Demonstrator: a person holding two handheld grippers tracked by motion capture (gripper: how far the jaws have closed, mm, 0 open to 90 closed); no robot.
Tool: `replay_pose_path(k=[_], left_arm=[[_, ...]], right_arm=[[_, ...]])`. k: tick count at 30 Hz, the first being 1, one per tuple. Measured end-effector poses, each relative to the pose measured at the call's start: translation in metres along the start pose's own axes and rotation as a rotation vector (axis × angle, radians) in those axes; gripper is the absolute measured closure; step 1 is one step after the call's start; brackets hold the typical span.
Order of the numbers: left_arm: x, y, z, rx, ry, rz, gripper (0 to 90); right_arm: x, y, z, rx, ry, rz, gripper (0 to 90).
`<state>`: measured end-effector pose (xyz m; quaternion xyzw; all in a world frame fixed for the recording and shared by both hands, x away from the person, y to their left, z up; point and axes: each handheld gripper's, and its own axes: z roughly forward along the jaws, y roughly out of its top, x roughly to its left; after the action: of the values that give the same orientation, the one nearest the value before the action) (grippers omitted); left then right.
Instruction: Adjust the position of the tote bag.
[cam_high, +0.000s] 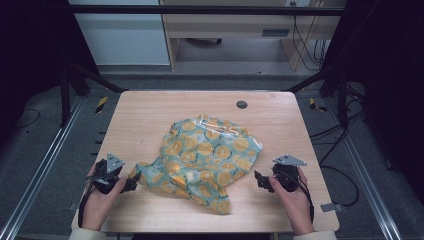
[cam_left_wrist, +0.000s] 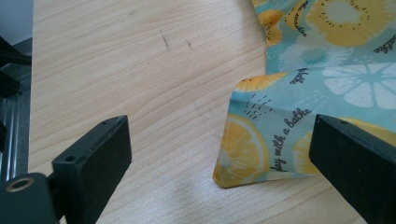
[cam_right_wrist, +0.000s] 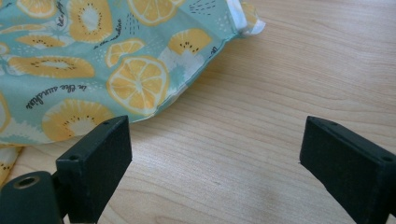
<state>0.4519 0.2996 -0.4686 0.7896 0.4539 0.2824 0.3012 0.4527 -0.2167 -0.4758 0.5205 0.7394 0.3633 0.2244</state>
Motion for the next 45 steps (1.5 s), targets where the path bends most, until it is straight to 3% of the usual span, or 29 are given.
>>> replay_pose_path(k=[6,11,12,19,22,24,29,31,32,39,43,44,45], left_arm=[[-0.001,0.001,-0.001,-0.014,-0.012,-0.001,5.0],[-0.002,0.002,0.001,-0.015,-0.015,0.005,5.0],[-0.003,0.002,0.000,-0.016,-0.016,0.008,5.0],[-0.004,0.002,0.000,-0.016,-0.018,0.015,5.0],[-0.003,0.001,0.000,-0.014,-0.018,0.017,5.0],[-0.003,0.001,-0.001,-0.015,-0.016,0.015,5.0],[-0.004,0.000,0.000,-0.008,-0.015,0.019,5.1],[-0.005,0.000,0.000,-0.008,-0.016,0.020,5.1],[-0.005,0.000,-0.001,-0.008,-0.015,0.020,5.1],[-0.005,0.002,-0.002,-0.025,-0.019,0.020,5.3],[-0.007,0.003,-0.004,-0.041,-0.030,0.014,5.3],[-0.007,0.005,-0.005,-0.051,-0.052,-0.002,5.8],[-0.006,0.006,-0.006,-0.060,-0.068,-0.018,5.8]], right_arm=[[0.001,0.001,-0.001,0.001,0.013,-0.011,11.9],[-0.005,0.002,-0.004,-0.015,-0.011,0.019,13.0],[-0.006,0.003,-0.005,-0.019,0.004,0.043,12.5],[-0.006,0.006,-0.004,-0.047,0.051,0.030,12.5],[-0.007,0.009,0.000,-0.045,0.099,0.050,13.1],[-0.007,0.011,0.002,-0.042,0.101,0.043,13.1],[-0.010,0.031,0.021,-0.030,0.099,0.018,13.4],[-0.011,0.036,0.028,-0.020,0.097,0.027,13.5],[-0.015,0.043,0.042,0.005,0.105,0.050,16.1],[-0.024,0.061,0.066,0.022,0.145,0.103,17.6],[-0.024,0.065,0.075,0.027,0.170,0.132,24.4],[-0.021,0.068,0.079,0.036,0.198,0.118,36.9],[-0.019,0.069,0.079,0.035,0.204,0.105,43.2]])
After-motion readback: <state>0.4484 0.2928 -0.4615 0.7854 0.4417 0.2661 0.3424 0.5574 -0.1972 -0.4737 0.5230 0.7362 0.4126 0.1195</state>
